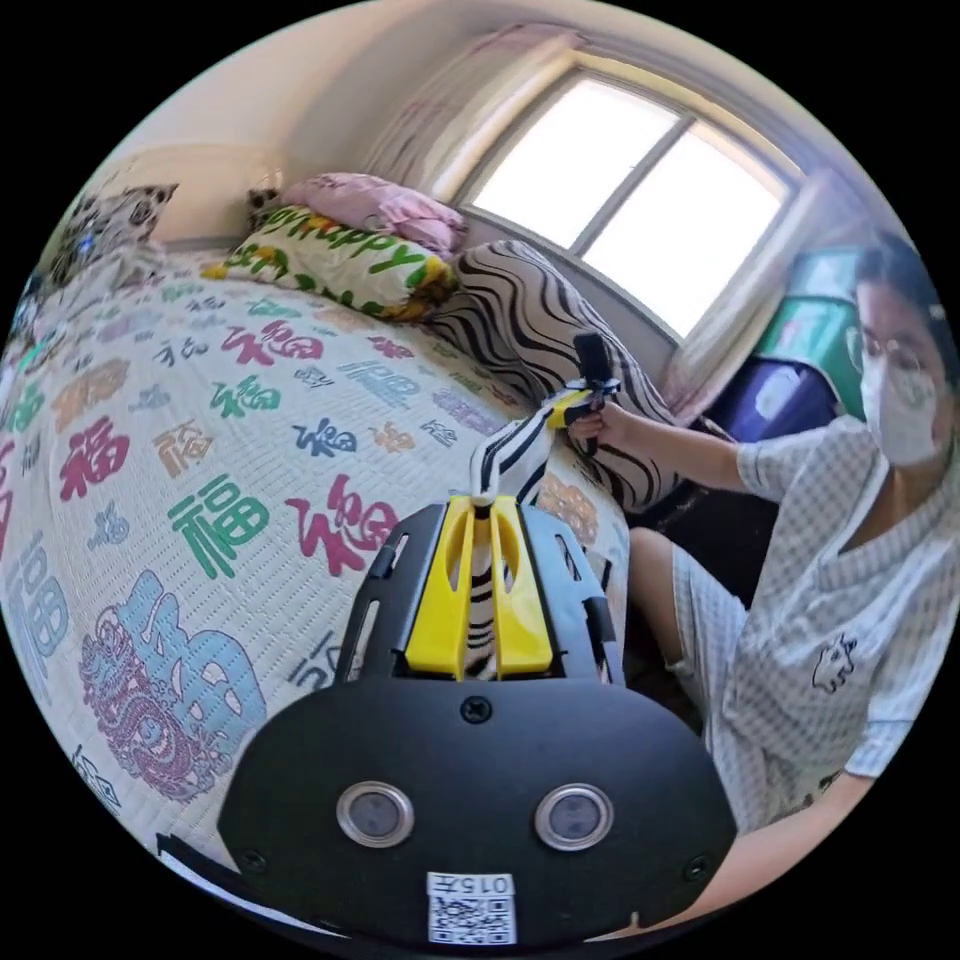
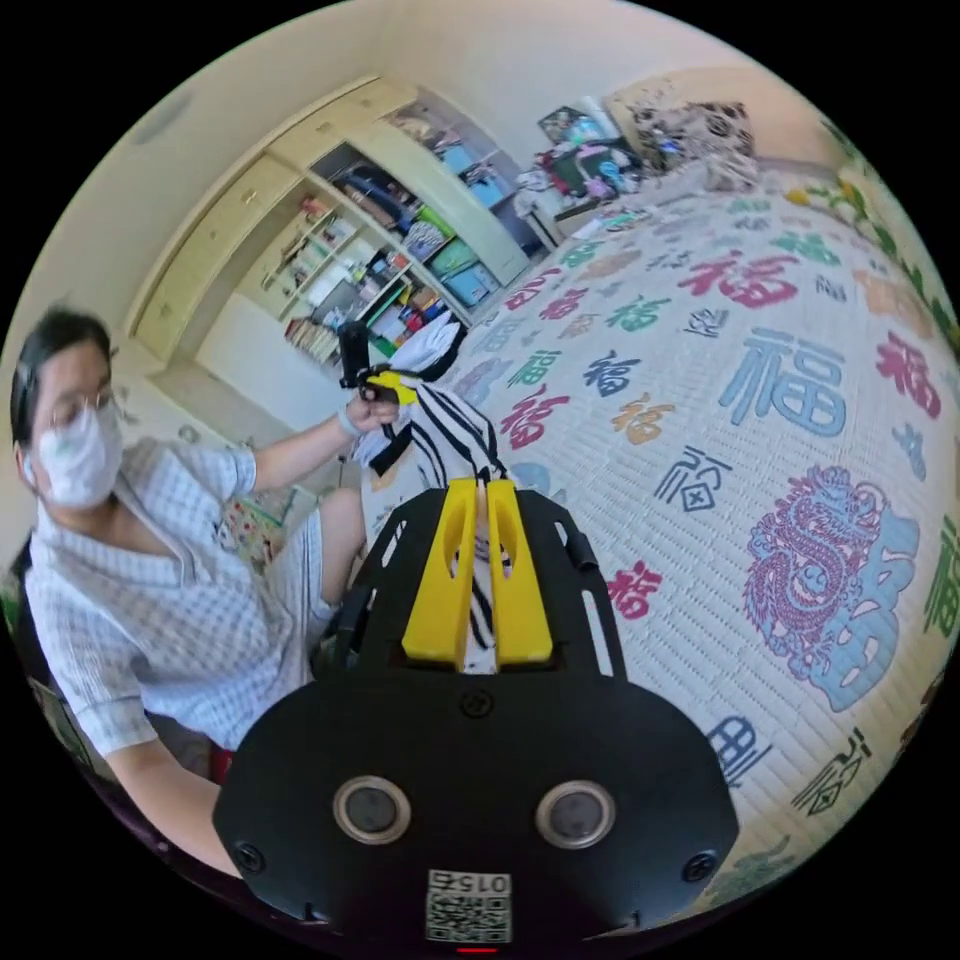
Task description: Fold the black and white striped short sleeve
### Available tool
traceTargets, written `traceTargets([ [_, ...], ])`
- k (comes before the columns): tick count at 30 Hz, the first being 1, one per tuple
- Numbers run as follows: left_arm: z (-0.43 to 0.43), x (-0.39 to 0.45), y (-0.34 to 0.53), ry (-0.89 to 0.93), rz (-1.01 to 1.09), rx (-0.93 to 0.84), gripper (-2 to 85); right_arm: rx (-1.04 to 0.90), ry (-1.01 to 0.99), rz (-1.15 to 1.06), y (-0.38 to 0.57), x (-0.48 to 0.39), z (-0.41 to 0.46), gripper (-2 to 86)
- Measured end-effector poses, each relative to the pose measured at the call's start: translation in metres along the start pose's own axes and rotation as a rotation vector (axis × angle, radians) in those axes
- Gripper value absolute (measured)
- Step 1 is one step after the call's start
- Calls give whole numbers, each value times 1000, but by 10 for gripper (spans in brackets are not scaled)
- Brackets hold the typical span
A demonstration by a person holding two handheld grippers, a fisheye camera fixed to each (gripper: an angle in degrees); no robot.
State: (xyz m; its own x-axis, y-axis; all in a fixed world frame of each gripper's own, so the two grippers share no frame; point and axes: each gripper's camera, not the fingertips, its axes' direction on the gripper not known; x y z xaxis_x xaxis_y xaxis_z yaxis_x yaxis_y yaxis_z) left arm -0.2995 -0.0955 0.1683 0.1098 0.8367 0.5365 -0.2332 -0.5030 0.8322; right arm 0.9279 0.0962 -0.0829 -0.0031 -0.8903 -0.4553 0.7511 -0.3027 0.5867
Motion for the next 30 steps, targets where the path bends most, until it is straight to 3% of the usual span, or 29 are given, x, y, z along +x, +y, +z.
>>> traceTargets([
  [7,24,141,81,-58,172,-215,4,-236,179,-194,84,-126,73,5],
  [10,50,157,107,-118,145,-321,11,-323,203,-160,107,-131,115,7],
  [17,44,167,121,-192,14,-387,54,-415,268,-10,138,-124,140,13],
  [20,13,159,122,-213,-154,-333,64,-362,301,106,151,-123,115,22],
  [23,4,128,124,-105,-411,-228,88,-211,244,221,151,-113,93,70],
  [25,20,94,131,62,-604,-161,103,-140,136,368,149,-82,96,86],
  [28,48,76,131,177,-687,-158,97,-100,-39,500,151,-42,114,70],
  [30,55,76,122,143,-664,-169,78,-131,-73,513,150,-32,125,42],
])
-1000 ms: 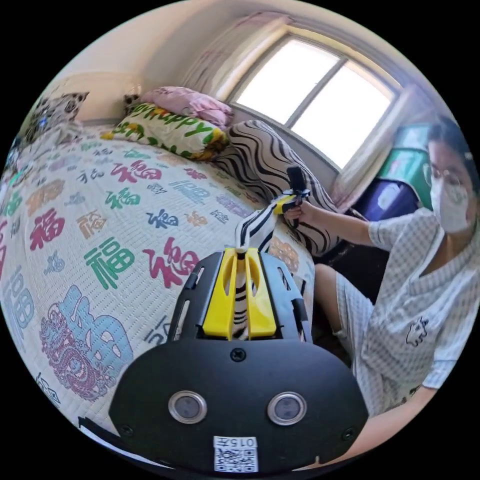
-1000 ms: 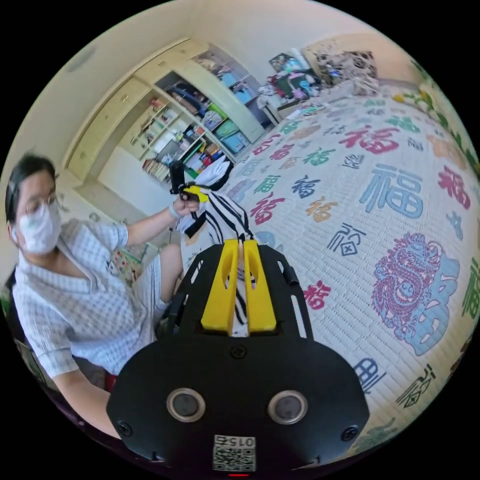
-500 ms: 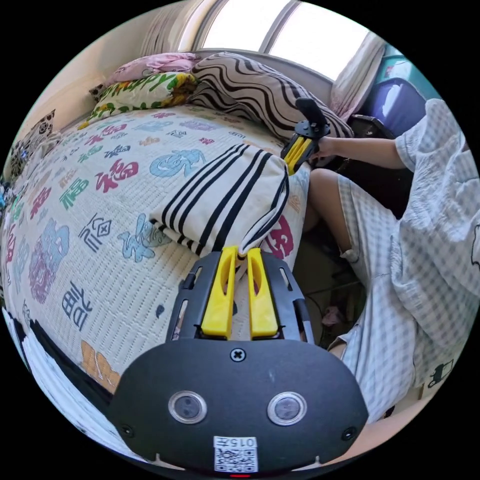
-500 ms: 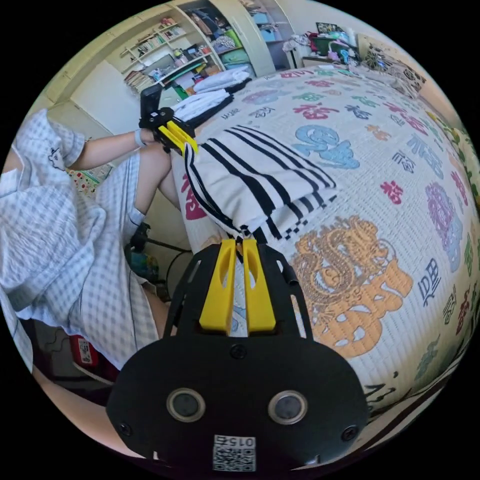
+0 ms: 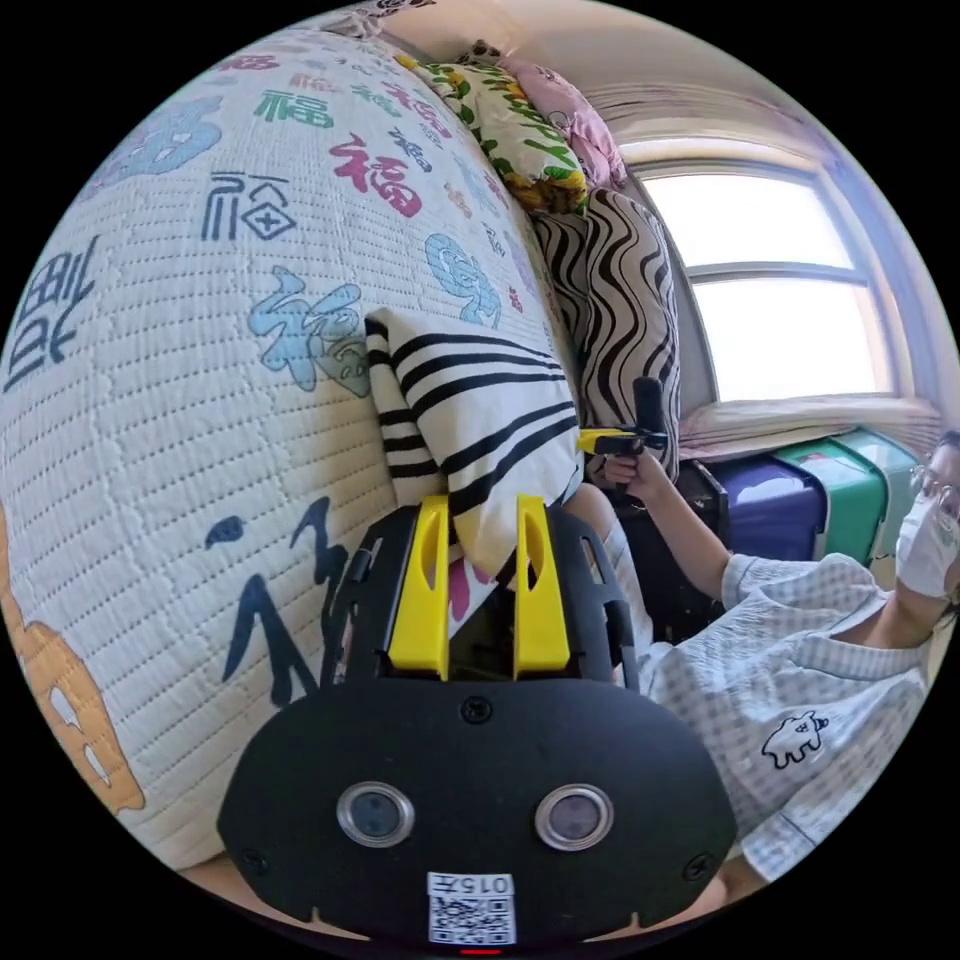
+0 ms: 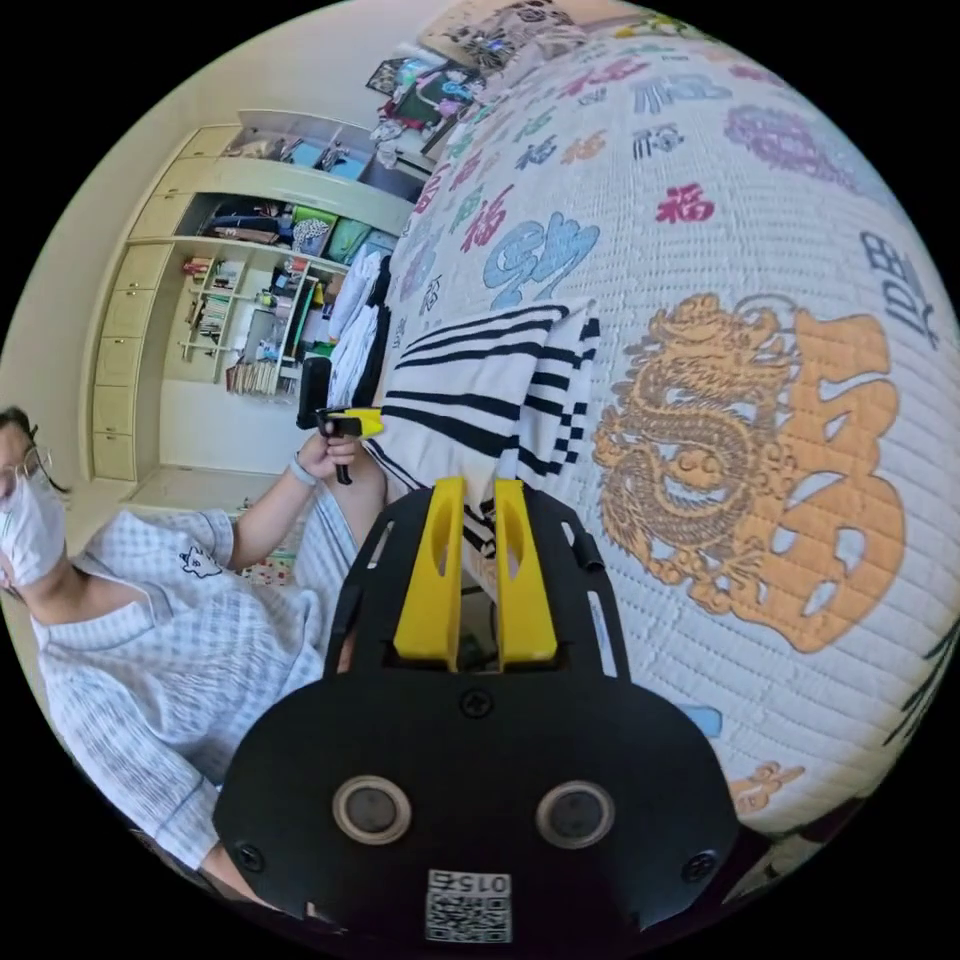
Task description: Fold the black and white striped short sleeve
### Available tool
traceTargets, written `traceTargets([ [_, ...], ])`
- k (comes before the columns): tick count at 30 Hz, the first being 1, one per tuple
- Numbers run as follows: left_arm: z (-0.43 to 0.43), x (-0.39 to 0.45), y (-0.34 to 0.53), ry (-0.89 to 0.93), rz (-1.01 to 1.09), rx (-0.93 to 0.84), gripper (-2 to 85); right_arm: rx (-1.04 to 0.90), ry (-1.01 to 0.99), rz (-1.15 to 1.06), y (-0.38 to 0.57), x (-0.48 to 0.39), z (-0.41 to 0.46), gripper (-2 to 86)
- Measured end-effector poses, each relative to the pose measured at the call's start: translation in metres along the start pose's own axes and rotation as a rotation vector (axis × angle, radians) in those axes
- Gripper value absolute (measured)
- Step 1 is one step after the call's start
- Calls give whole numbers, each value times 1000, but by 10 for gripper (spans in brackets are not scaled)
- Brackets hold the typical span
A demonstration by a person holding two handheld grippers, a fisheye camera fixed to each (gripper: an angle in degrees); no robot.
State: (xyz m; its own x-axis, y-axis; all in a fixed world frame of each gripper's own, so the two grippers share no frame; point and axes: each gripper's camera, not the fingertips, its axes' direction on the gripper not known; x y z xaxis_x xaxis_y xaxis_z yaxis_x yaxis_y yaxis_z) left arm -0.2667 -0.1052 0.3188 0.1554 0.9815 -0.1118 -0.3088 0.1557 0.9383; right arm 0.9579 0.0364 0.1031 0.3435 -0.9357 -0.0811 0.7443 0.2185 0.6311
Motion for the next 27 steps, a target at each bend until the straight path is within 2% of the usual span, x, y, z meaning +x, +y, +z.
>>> traceTargets([
  [6,-14,24,-3,-114,96,121,42,38,-34,-60,-5,-3,-21,-1],
  [9,-6,19,7,-141,112,94,47,-64,99,-29,8,12,-16,1],
  [11,0,15,14,-166,105,86,51,-94,77,14,17,28,-3,8],
  [13,-5,12,21,-143,69,104,60,-26,-9,69,30,45,-5,34],
  [18,-13,-1,34,-20,-21,117,70,5,12,205,63,62,-20,104],
  [22,-2,-10,31,88,-57,136,65,98,-218,273,72,86,-21,103],
  [27,13,5,12,20,-13,149,30,66,-194,273,50,96,-17,57],
])
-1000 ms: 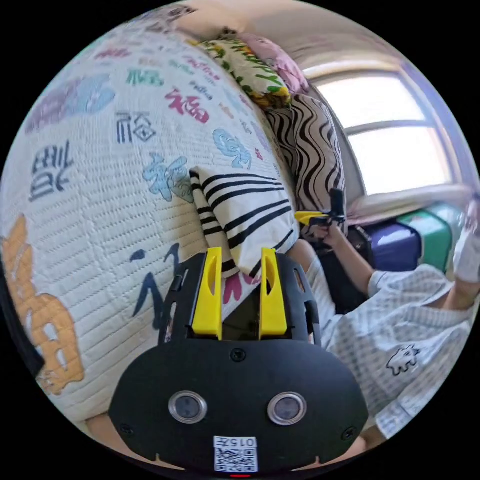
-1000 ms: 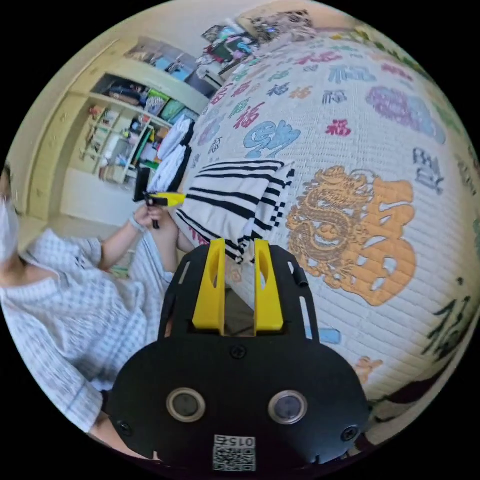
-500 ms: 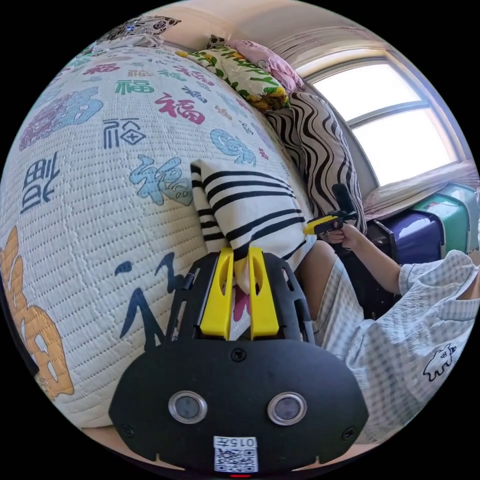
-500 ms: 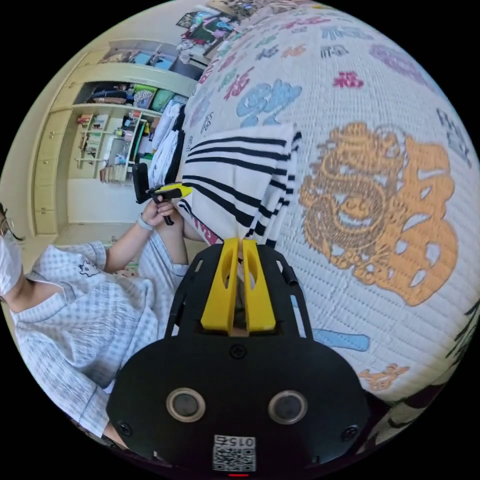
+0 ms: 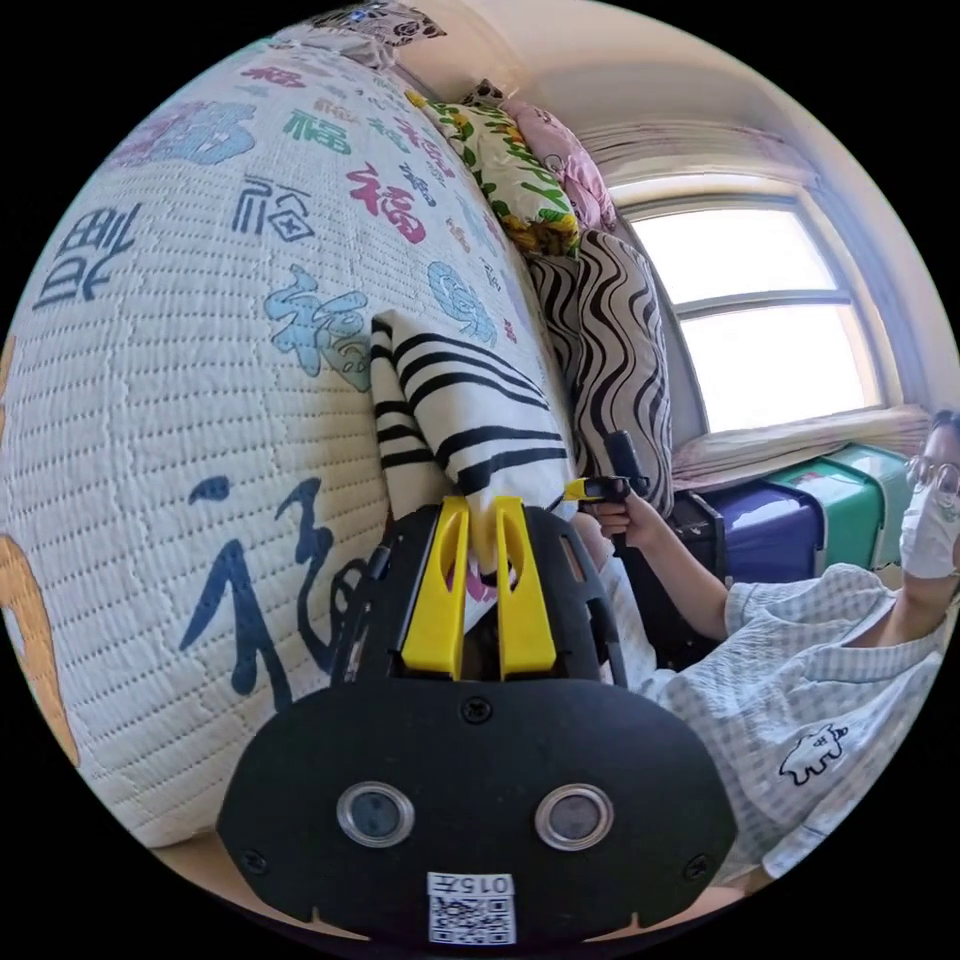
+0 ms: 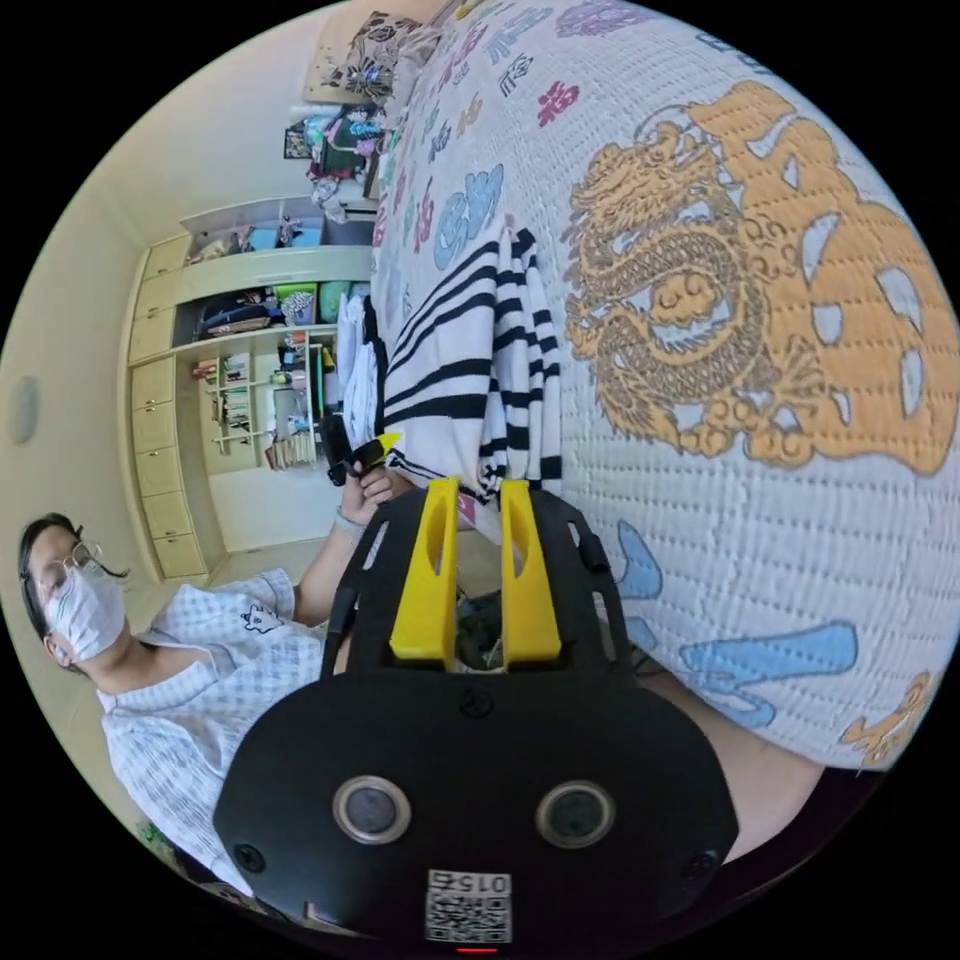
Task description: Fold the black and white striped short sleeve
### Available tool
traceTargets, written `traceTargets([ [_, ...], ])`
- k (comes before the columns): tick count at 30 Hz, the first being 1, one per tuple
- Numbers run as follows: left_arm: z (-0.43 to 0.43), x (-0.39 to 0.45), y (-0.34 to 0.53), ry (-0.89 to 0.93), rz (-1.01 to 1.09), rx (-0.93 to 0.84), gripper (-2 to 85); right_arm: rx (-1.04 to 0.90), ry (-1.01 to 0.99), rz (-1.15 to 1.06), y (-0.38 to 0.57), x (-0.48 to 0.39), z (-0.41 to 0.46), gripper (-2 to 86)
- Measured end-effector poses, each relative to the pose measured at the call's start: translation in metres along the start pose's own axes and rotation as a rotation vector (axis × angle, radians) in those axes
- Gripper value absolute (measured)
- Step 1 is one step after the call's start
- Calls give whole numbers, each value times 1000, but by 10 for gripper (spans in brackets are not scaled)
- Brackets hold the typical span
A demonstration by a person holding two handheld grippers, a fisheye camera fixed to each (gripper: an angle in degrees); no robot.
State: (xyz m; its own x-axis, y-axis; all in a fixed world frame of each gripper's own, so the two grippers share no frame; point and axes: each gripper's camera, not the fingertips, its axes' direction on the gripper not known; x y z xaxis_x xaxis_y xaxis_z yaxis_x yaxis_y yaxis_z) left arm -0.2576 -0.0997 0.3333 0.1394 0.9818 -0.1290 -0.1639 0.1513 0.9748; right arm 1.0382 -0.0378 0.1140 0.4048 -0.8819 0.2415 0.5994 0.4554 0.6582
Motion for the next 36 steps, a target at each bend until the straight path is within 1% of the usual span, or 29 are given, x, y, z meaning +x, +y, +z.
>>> traceTargets([
  [3,4,16,-12,-16,66,36,15,47,35,-53,-14,-12,-13,44],
  [7,8,34,-17,-58,148,99,10,68,150,-174,-21,-43,-30,32],
  [8,11,35,-16,-68,154,94,10,66,165,-178,-20,-44,-31,32],
  [11,36,27,-2,-157,157,-5,11,-33,275,-154,-8,-33,-18,32],
  [12,45,19,8,-168,133,-27,13,-59,280,-141,-1,-25,-9,33],
  [13,49,12,19,-145,105,-6,15,-56,249,-123,7,-18,-5,35],
  [16,47,-1,35,-80,3,44,27,20,148,-141,26,-14,-17,43],
  [18,41,5,43,-112,-13,64,35,78,147,-179,38,-19,-30,51],
  [19,39,18,47,-154,27,68,37,114,179,-196,44,-23,-40,58],
  [21,46,47,49,-167,133,33,36,161,234,-218,48,-28,-51,72],
  [23,67,75,48,-177,212,-19,43,174,235,-237,44,-32,-53,80],
  [25,109,106,43,-221,283,-50,42,101,195,-256,29,-33,-40,83],
  [27,139,123,38,-230,292,-89,31,40,218,-245,19,-31,-26,78],
  [29,154,146,42,-226,318,-33,27,-3,237,-232,15,-30,-14,56],
  [30,164,163,47,-225,360,10,24,-11,250,-237,16,-32,-11,46],
  [31,181,177,49,-220,405,12,22,-11,263,-247,17,-34,-9,38],
  [32,193,181,48,-220,425,-2,22,-10,263,-252,17,-35,-10,34],
  [34,243,181,37,-252,455,-67,21,-12,214,-247,18,-33,-12,22],
  [36,276,167,28,-305,431,-114,13,-6,160,-252,21,-35,-17,15],
])
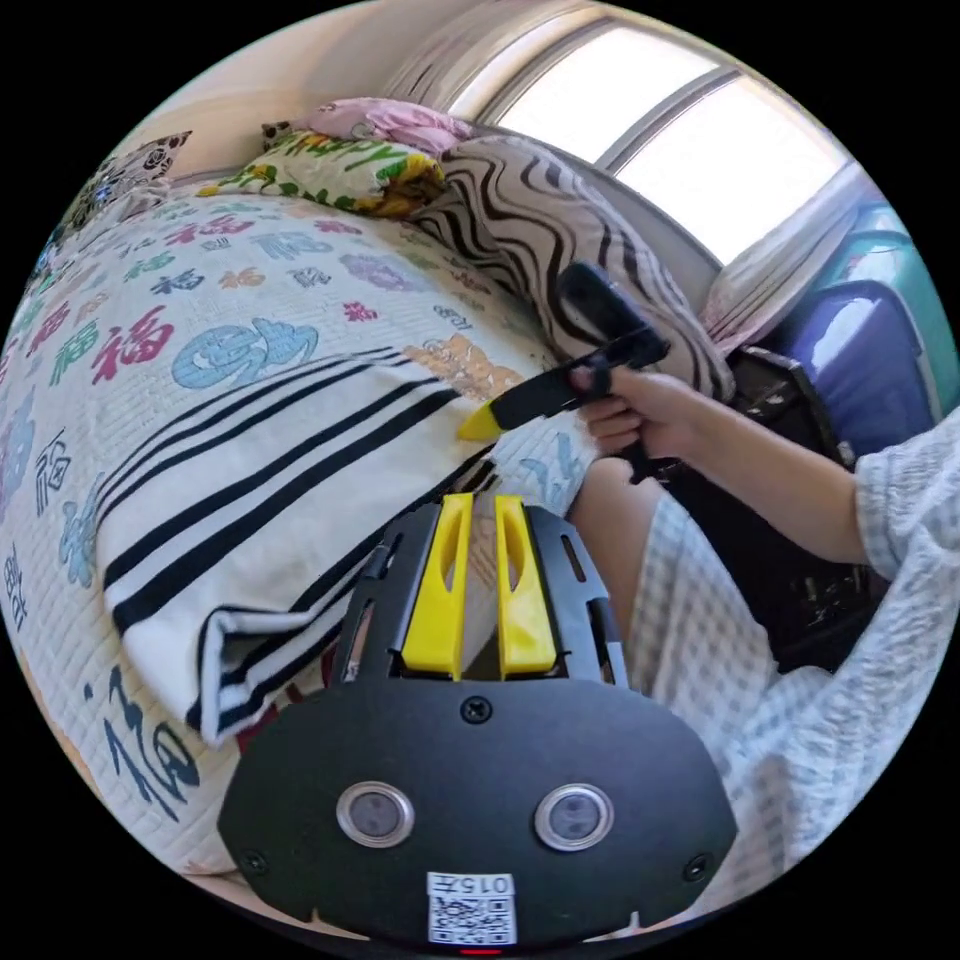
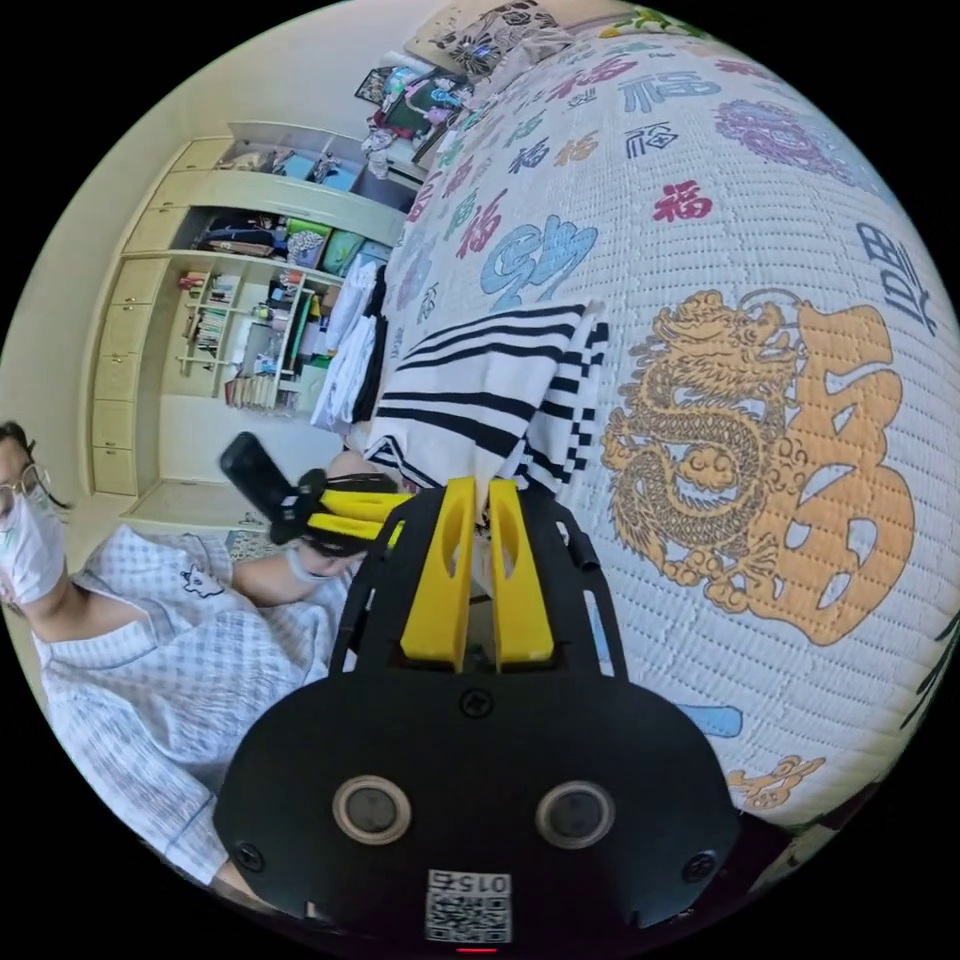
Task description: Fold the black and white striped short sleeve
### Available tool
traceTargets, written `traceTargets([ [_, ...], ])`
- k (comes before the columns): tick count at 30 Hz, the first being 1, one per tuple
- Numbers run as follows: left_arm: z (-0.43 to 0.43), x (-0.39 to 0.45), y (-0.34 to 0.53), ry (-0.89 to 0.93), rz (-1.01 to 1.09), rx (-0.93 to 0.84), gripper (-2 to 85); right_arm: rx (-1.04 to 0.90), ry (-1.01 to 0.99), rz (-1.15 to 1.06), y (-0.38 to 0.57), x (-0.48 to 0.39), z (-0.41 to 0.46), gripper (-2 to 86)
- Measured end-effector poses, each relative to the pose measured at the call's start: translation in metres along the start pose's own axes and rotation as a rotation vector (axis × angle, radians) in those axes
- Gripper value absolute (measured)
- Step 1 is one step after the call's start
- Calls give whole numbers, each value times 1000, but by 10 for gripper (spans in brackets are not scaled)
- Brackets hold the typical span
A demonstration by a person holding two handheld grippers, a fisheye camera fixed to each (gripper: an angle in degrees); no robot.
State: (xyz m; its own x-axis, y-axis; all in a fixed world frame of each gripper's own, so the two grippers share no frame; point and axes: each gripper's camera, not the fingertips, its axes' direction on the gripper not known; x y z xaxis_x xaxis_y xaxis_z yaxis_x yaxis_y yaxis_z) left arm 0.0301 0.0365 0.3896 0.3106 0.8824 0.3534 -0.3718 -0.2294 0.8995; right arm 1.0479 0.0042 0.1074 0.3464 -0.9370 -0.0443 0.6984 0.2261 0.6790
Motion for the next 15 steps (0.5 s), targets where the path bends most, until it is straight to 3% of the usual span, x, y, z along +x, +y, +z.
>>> traceTargets([
  [8,0,7,18,-21,28,6,-6,-130,105,-23,21,-11,38,6],
  [15,-82,-58,91,-364,-163,-43,-8,-66,10,64,26,26,40,5],
])
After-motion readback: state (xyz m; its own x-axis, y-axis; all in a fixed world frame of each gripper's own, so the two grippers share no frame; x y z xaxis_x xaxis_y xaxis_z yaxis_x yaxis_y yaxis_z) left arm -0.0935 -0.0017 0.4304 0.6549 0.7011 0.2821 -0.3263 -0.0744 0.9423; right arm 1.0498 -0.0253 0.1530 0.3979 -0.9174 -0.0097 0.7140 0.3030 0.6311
